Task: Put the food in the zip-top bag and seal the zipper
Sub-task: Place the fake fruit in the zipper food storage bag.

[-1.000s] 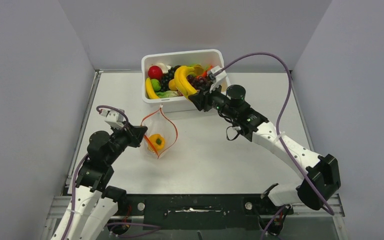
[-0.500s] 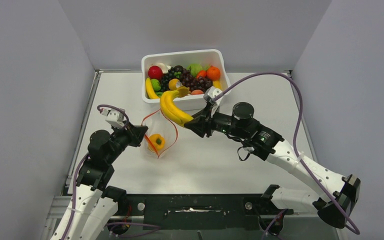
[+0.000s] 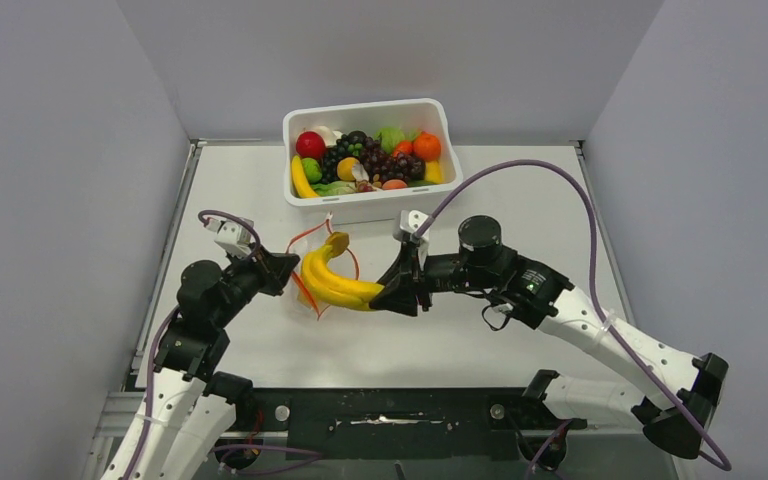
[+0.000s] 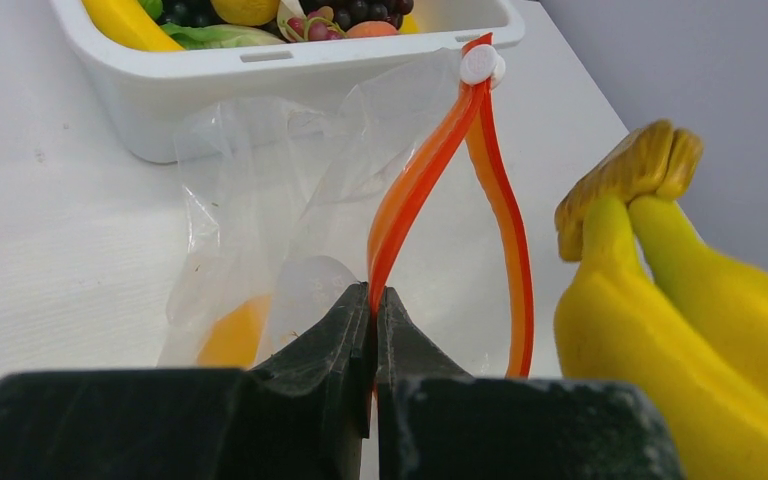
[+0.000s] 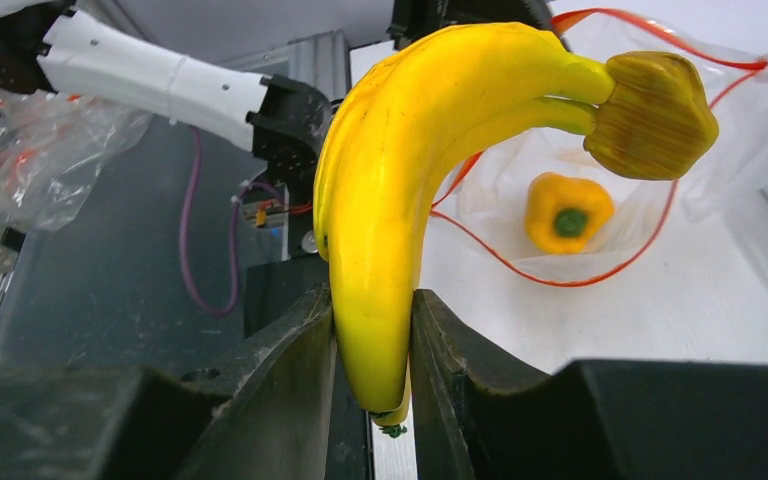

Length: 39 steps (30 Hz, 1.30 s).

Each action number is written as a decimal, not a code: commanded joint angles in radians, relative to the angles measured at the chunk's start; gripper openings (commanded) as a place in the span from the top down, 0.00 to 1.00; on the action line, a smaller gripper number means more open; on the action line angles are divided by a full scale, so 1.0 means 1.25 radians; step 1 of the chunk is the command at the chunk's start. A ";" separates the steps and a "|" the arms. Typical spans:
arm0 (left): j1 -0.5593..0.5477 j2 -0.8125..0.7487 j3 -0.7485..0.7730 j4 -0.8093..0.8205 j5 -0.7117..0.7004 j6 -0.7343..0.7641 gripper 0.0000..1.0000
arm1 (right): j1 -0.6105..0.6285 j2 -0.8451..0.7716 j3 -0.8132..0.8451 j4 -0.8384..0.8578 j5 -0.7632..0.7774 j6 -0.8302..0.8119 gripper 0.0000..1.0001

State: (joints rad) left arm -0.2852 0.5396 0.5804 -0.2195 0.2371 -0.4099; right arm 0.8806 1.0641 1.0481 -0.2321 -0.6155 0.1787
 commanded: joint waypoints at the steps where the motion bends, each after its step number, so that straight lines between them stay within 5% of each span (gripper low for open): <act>1: 0.006 -0.006 0.006 0.077 0.040 0.008 1.00 | 0.028 0.016 0.041 -0.025 -0.074 -0.047 0.97; 16: 0.002 -0.007 -0.023 0.146 0.163 -0.016 1.00 | 0.059 0.095 0.148 -0.263 0.072 -0.138 0.99; 39: -0.004 0.025 -0.034 0.179 0.255 -0.041 1.00 | 0.106 0.287 0.366 -0.370 0.274 -0.128 0.94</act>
State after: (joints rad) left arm -0.2863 0.5648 0.5270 -0.0731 0.5148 -0.4522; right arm 0.9894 1.4303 1.4456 -0.7200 -0.3294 0.0105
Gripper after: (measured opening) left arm 0.022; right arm 0.292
